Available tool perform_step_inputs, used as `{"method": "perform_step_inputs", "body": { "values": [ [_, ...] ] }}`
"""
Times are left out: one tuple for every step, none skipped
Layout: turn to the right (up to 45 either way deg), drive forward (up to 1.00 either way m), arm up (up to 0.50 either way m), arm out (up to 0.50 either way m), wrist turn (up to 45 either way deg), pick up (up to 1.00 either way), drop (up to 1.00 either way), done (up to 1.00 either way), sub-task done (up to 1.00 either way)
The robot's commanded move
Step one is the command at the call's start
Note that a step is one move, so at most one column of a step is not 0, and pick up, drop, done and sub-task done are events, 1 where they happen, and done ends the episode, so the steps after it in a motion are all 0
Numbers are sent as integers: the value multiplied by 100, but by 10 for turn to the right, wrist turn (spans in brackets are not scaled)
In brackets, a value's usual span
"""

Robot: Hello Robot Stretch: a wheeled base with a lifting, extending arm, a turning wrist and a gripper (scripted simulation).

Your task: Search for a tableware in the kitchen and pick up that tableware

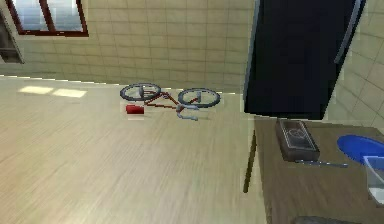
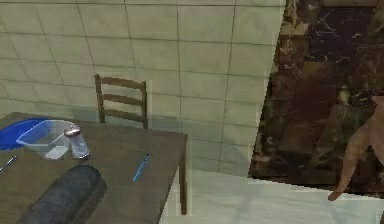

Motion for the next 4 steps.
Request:
{"method": "perform_step_inputs", "body": {
  "values": [
    [0,60,0,0,0,0,0,0,0],
    [0,0,50,0,0,0,0,0,0],
    [0,0,38,0,0,0,0,0,0],
    [0,0,0,34,0,0,0,0,0]
  ]
}}
